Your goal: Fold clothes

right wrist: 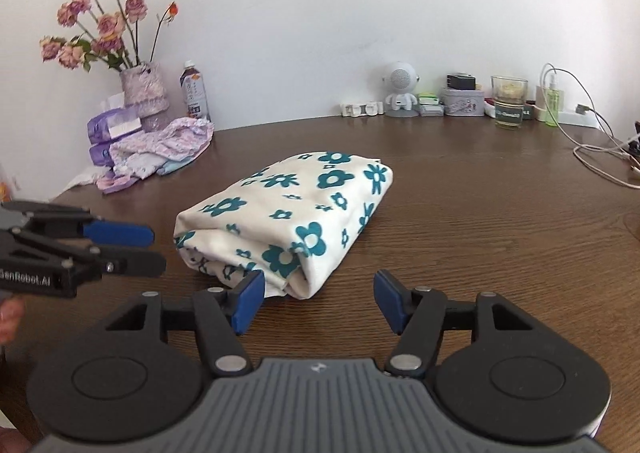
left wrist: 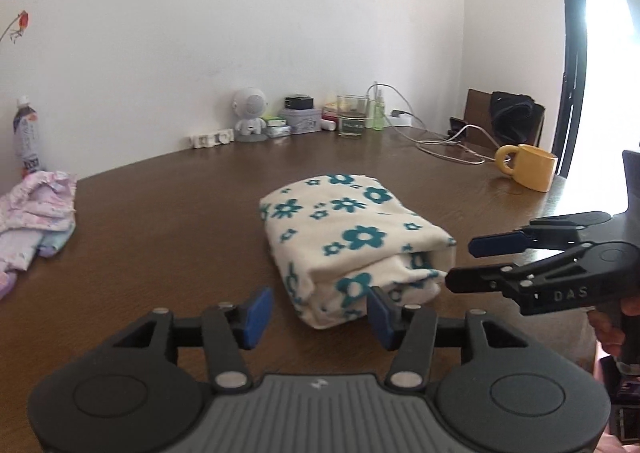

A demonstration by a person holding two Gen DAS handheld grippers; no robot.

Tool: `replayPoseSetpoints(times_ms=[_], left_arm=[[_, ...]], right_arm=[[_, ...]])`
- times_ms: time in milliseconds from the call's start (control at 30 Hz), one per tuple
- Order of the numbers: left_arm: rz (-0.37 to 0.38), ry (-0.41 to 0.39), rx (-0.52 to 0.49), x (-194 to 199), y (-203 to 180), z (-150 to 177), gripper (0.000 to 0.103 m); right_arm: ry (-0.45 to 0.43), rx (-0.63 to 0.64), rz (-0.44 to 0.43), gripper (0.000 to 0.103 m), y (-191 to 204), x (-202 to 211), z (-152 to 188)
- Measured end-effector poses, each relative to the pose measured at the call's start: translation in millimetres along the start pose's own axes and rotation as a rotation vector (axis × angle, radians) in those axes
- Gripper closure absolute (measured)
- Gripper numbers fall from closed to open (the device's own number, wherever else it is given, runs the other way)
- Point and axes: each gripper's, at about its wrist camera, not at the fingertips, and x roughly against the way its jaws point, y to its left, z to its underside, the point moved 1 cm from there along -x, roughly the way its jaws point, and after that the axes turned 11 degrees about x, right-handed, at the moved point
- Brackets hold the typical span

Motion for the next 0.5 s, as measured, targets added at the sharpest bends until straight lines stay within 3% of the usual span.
replayPoseSetpoints(times_ms=[133, 433, 500], left_arm=[[0.002, 0.027, -0.055, -16.6, 4.6, -8.1, 0.051], [0.038, 0.052, -0.113, -39.1, -0.4, -10.6, 0.052], [0.055, 0.063, -0.122, -43.0, -1.1, -11.8, 0.066]], right_arm=[[0.008, 0.076, 0.029, 0.041, 14.8, -14.9, -9.5], [0.017, 0.085, 0.052, 0.042, 10.4, -34.3, -18.4], [0.025, 0.086, 0.047, 0.051, 11.0, -37.0, -18.1]])
